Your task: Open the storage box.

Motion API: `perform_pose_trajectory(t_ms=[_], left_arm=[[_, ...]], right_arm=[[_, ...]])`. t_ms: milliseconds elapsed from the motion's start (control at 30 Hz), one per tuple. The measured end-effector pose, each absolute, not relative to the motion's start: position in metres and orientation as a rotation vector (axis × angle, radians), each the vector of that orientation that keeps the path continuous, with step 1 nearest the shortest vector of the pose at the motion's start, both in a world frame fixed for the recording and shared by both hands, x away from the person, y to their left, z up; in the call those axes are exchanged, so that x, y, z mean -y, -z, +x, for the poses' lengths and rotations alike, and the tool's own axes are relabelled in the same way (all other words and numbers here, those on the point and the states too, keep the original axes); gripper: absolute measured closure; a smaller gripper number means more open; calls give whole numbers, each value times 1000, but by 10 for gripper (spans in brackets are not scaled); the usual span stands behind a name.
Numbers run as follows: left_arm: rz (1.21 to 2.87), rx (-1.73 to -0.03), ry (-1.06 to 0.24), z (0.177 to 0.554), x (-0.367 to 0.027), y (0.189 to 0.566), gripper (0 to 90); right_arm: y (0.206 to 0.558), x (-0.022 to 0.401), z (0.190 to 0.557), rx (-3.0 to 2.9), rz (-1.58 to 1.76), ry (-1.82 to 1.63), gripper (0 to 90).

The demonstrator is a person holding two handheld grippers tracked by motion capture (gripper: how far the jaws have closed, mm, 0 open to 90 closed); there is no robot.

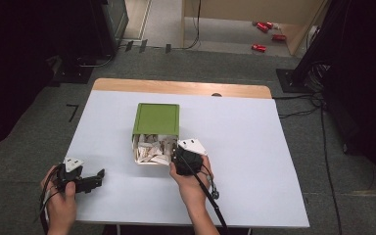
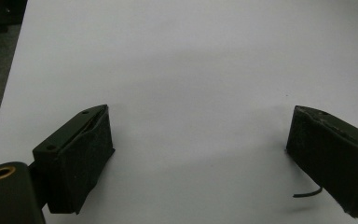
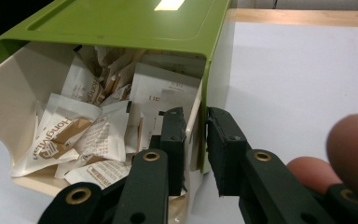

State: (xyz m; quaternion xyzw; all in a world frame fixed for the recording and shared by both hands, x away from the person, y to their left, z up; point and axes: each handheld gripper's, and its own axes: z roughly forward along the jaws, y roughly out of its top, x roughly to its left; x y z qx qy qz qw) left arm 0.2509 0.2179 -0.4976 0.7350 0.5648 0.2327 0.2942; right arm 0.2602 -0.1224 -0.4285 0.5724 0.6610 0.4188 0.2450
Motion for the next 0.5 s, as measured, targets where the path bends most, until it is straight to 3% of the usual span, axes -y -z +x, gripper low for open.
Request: perform_pose_trajectory(t_ms=[500], left_arm=[[1957,-1504,-619,251,-218,498,74]], right_arm=[[431,122,262,-1794,1561,-1142,781]])
